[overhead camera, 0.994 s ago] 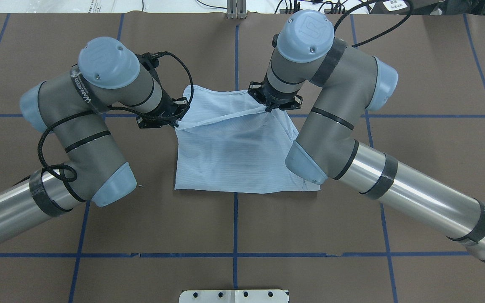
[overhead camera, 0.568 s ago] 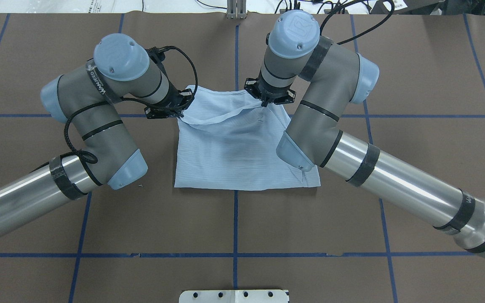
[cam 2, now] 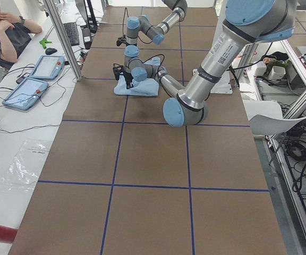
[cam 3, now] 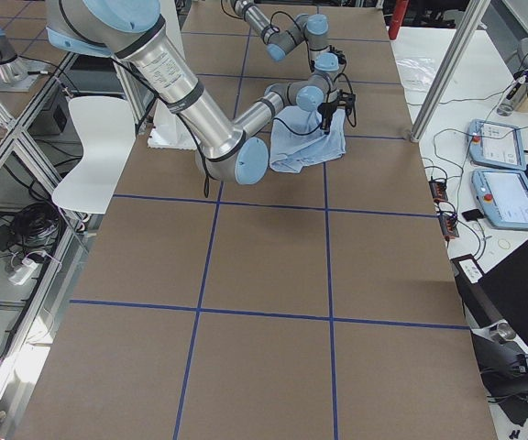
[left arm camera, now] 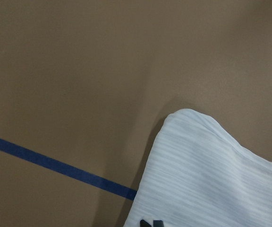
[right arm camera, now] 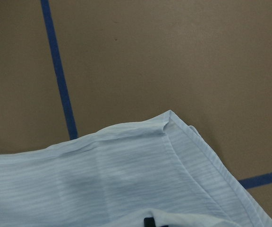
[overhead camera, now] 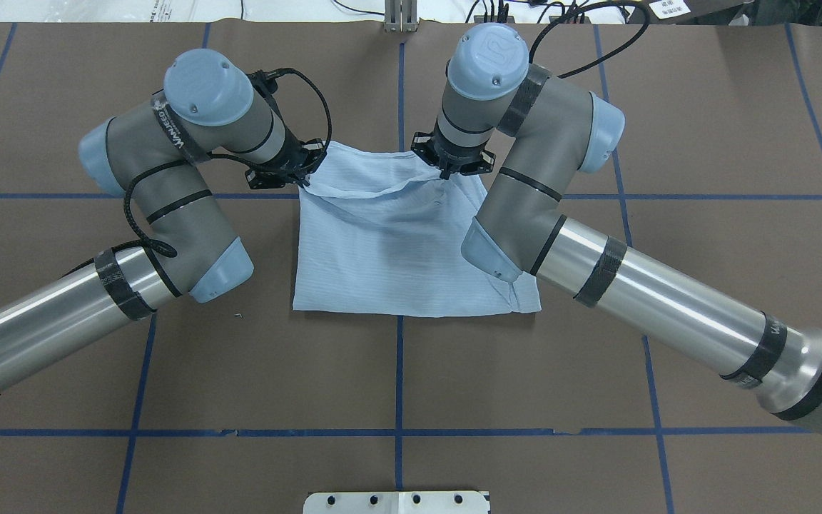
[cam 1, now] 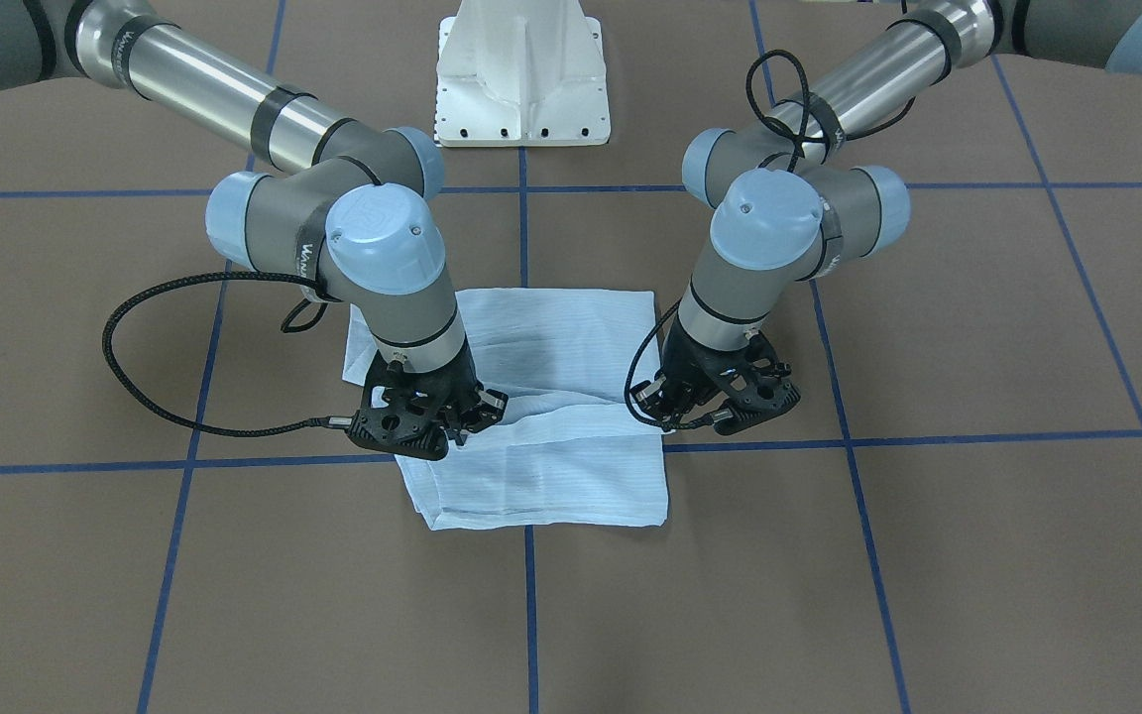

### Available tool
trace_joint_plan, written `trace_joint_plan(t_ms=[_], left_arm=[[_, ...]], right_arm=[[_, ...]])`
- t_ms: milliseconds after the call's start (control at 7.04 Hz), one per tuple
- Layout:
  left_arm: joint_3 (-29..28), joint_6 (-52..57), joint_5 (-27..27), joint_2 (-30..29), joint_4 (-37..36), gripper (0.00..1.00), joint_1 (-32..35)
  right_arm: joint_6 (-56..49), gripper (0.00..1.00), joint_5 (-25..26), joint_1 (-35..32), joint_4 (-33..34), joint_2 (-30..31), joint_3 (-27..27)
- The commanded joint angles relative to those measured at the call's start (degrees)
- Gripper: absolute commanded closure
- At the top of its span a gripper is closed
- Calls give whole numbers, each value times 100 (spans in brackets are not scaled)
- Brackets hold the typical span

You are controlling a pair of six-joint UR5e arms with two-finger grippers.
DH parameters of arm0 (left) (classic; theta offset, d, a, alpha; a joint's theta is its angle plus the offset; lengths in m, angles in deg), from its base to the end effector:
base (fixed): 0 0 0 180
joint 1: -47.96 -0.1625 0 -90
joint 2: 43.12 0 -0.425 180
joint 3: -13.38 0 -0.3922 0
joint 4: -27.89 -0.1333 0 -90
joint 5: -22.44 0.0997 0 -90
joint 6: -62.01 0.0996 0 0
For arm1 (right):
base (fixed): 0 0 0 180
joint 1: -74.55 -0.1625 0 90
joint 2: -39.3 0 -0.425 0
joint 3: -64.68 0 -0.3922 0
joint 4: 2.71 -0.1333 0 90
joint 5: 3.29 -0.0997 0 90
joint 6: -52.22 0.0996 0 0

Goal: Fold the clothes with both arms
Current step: 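Lower the folded edge onto the far edge and open both grippers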

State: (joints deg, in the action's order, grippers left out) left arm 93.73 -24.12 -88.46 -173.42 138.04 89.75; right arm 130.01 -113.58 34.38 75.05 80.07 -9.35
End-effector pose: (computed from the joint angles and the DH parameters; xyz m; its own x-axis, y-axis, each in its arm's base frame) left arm 0.4921 -0.5710 0.2682 0.4983 -0.3608 -0.7884 0.3837 0.9072 -0.1727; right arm -0.5372 -0.5827 0.2193 0.6115 0.2566 0.7485 -0.2933 0.9521 -0.0867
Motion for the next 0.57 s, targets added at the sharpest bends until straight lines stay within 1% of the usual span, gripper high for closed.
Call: trace_joint_plan(t_ms=[0,284,426], left_arm=[[-20,8,16,-3,7,1,4],[-20,69,-2,5,-11,1,223],[15,418,-28,58,-45,1,346]], right_arm=[[-323,0,43,-35,-6,11,29],[-684,0,-45,-289,-6,2,143],[-903,0,-280,-464,-6,10,144]])
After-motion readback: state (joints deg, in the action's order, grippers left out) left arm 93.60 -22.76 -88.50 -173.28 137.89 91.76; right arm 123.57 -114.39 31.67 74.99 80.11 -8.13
